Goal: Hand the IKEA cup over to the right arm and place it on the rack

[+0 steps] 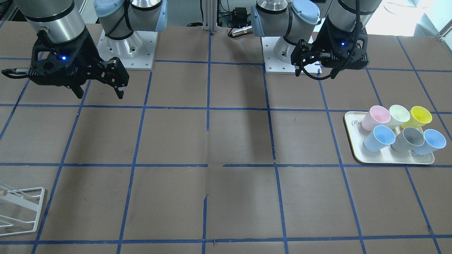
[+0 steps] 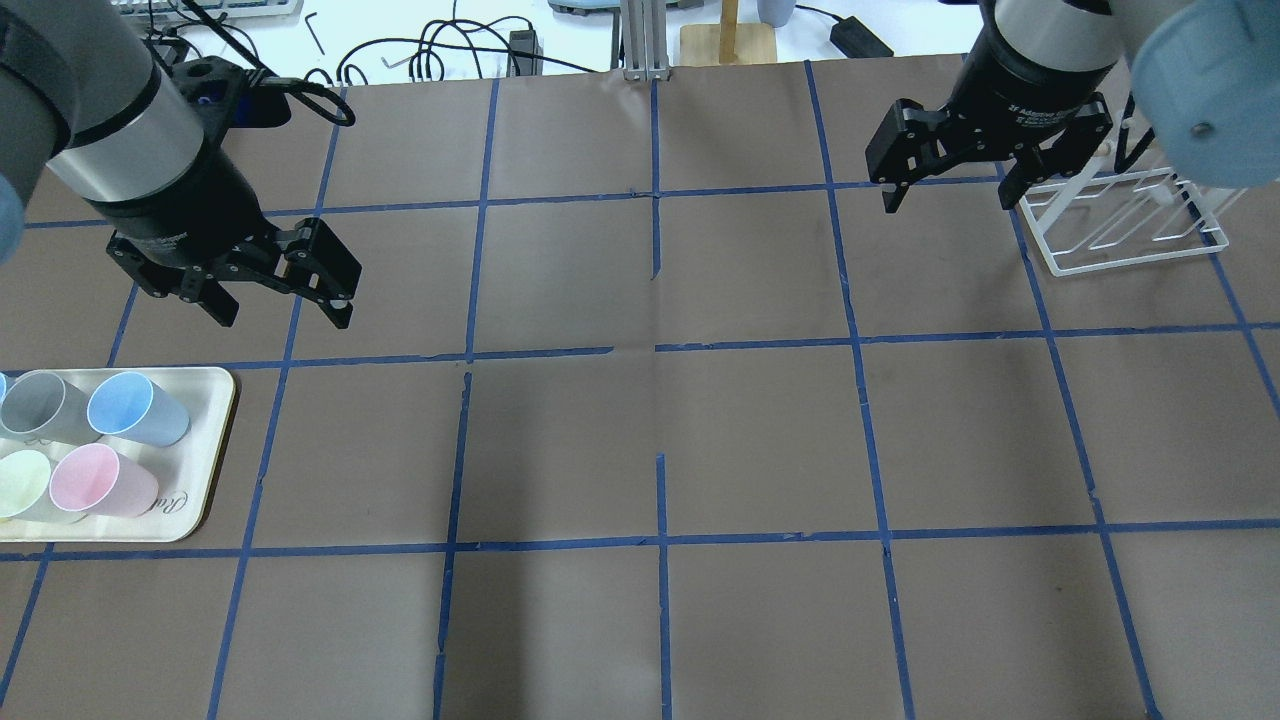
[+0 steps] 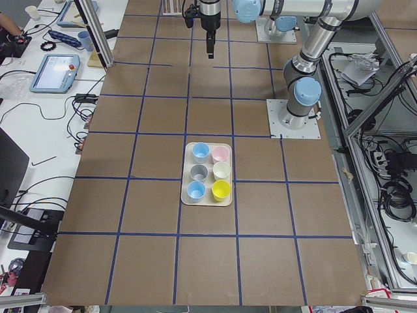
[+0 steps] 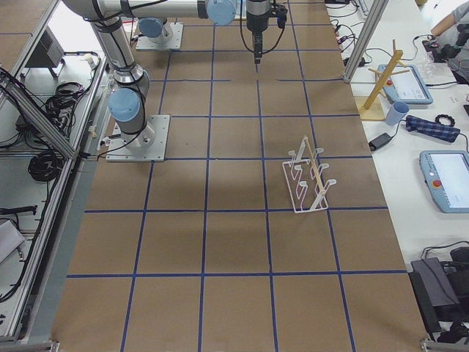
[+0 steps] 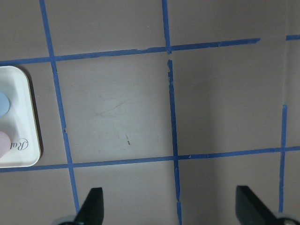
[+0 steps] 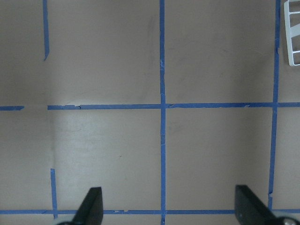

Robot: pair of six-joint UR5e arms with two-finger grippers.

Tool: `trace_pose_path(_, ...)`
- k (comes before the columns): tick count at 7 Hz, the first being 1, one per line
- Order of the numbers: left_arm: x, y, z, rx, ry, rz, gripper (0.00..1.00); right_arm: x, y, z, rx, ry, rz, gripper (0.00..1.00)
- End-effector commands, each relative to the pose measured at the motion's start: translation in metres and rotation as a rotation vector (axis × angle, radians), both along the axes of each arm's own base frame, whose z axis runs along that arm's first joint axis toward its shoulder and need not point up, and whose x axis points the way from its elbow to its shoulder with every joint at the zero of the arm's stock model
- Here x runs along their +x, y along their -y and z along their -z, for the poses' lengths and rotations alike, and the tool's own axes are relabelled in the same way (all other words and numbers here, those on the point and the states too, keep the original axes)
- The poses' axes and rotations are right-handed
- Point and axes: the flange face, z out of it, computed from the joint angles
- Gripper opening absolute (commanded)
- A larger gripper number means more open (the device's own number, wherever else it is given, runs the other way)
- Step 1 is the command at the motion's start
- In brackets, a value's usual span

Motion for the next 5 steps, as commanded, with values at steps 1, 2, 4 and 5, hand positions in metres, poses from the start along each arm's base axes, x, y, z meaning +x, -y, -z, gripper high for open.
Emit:
trace_pose_path(1, 0.003, 0.006, 0.005, 0.002, -0.006, 0.002, 1.0, 0.0, -0.001, 0.002, -0.003, 0.0, 0.0, 1.0)
trace_pose_path(2, 0.004, 0.007, 0.007, 0.006, -0.006, 0.019, 1.0, 0.0, -0.001, 0.002, -0.003, 0.0, 0.0, 1.0)
trace_pose_path(4, 0.038, 0.014, 0.011, 0.013, -0.012, -0.007, 1.0, 0.0, -0.001, 0.002, -0.003, 0.0, 0.0, 1.0)
trace_pose_path(5, 0.064, 0.018, 0.012, 0.016, -0.02, 0.026, 1.0, 0.0, -0.001, 0.002, -0.003, 0.0, 0.0, 1.0)
